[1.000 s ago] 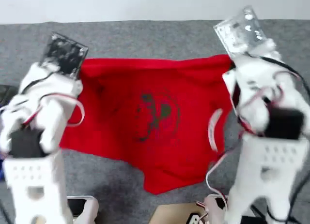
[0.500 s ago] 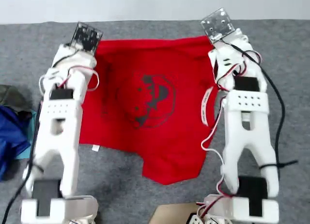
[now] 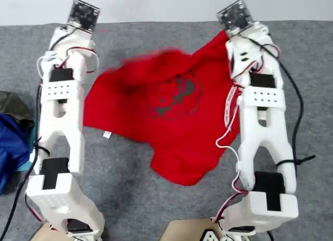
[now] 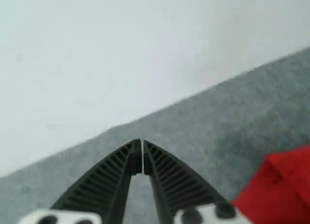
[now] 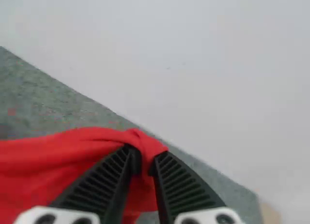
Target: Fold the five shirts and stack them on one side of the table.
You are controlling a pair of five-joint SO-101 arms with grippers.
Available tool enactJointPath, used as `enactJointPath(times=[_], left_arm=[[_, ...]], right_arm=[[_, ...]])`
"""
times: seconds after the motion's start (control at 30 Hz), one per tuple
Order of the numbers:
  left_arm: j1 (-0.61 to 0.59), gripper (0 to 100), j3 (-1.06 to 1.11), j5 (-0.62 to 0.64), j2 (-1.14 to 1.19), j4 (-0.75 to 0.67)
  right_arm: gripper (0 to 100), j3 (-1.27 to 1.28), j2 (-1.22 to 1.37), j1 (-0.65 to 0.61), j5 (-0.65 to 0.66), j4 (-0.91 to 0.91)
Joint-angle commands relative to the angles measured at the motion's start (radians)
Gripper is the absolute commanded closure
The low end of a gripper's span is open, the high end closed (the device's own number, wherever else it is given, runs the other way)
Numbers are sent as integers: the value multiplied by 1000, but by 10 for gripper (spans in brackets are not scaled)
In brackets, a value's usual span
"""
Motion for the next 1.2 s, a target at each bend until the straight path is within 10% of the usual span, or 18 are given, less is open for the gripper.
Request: enactJointPath(times=[0.0, 0.27, 0.6, 1.17], left_arm=[[-11, 995, -42, -5, -14, 115], [-8, 995, -44, -94, -9, 348], [117, 882, -88, 55, 97, 295], [244, 867, -938, 94, 787, 667]], right_arm=[[988, -66, -30, -44, 6, 151], [988, -64, -70, -96, 5, 446], [988, 58, -68, -91, 3, 449], [988, 114, -70, -93, 2, 452]])
